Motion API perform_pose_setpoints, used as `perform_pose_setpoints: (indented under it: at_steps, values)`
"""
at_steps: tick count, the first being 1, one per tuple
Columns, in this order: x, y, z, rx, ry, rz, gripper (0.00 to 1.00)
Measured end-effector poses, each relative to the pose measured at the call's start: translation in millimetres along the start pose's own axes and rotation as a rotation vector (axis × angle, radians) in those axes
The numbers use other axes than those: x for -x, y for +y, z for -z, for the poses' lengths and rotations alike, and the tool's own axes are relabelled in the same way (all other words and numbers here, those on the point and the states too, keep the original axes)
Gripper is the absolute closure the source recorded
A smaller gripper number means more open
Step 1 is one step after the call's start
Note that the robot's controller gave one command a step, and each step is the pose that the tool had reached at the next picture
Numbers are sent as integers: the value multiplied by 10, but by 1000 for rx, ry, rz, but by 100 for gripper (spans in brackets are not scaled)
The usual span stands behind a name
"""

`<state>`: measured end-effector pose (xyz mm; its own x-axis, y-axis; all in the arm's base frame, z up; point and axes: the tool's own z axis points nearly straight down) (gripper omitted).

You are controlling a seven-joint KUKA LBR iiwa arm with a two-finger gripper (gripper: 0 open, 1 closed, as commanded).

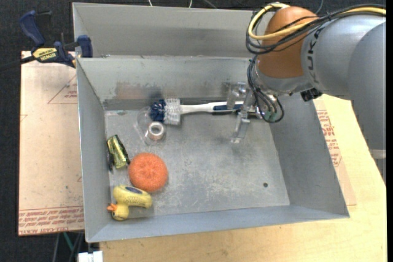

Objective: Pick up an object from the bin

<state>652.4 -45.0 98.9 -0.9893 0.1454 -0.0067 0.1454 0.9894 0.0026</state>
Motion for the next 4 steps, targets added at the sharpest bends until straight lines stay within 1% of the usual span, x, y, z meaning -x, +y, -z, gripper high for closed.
perform_pose_setpoints:
  at_steps: [1, 2, 3, 4]
  values:
    - [28, 107, 588, -4, -9, 205, 0]
    - [-199, 169, -3, 2, 3, 1, 0]
    - [-90, 119, -285, 0, -25, 69, 0]
    - [36, -69, -259, 5, -15, -131, 100]
